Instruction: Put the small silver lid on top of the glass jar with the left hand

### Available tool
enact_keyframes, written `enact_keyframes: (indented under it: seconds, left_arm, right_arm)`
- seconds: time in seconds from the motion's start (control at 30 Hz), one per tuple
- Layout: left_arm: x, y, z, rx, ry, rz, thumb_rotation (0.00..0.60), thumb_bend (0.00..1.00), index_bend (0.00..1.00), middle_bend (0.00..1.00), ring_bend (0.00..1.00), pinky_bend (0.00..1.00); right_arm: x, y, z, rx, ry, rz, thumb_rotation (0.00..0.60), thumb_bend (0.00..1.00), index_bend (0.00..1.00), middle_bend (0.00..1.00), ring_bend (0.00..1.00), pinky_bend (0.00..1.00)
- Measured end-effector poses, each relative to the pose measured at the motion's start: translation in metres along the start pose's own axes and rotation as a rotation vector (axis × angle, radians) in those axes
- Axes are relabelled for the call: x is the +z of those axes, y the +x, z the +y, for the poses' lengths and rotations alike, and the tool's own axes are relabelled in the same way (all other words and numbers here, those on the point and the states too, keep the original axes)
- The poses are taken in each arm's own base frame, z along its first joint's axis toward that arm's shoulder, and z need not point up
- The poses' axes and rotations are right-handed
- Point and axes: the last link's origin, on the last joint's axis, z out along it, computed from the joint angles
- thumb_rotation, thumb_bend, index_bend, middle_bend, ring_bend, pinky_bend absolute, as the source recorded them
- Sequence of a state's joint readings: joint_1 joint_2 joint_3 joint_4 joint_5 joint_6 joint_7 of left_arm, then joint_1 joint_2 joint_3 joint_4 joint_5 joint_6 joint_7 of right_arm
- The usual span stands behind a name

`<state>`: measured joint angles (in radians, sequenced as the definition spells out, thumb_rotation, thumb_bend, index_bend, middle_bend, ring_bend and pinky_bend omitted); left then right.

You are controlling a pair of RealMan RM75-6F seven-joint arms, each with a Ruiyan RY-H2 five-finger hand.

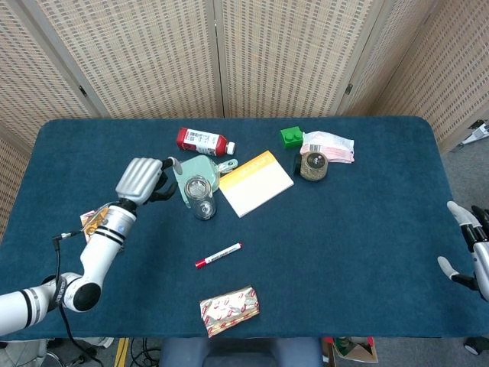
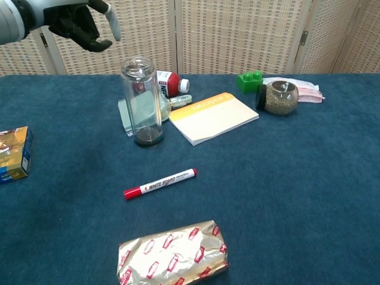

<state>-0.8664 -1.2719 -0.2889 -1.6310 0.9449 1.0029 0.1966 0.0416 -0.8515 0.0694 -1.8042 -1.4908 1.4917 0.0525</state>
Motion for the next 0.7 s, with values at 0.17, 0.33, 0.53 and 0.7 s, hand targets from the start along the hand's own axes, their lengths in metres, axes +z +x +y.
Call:
enact_keyframes:
  seconds: [0.17,0.33,0.53,0.7]
  left_arm:
    - [-0.023,0.004,-0.019,-0.016,0.054,0.032,0.6,0.43,0.4,0.83,0.8,1.0]
    - [-0.03,0.008,-0.023,-0.067,0.041,0.014,0.6,0.44,0.32,0.85,0.87,1.0]
    - [-0.03,0.006,-0.016,-0.068,-0.03,-0.081,0.6,0.49,0.32,0.9,0.92,1.0]
    - [-0.024,-0.002,-0.005,-0.047,-0.08,-0.139,0.6,0.51,0.34,0.92,0.94,1.0]
  right_arm:
    - [0.002,0.0,0.0,-0.001,0.001,-0.004,0.6,0.24,0.01,0.14,0.03,0.07]
    - [0.004,0.0,-0.003,-0.004,0.01,-0.005,0.6,0.24,0.01,0.14,0.03,0.07]
    - [0.006,-0.001,-0.006,-0.008,0.014,-0.007,0.6,0.24,0.01,0.14,0.03,0.07]
    - [0.005,0.0,-0.006,-0.012,0.009,-0.009,0.6,0.24,0.01,0.14,0.03,0.07]
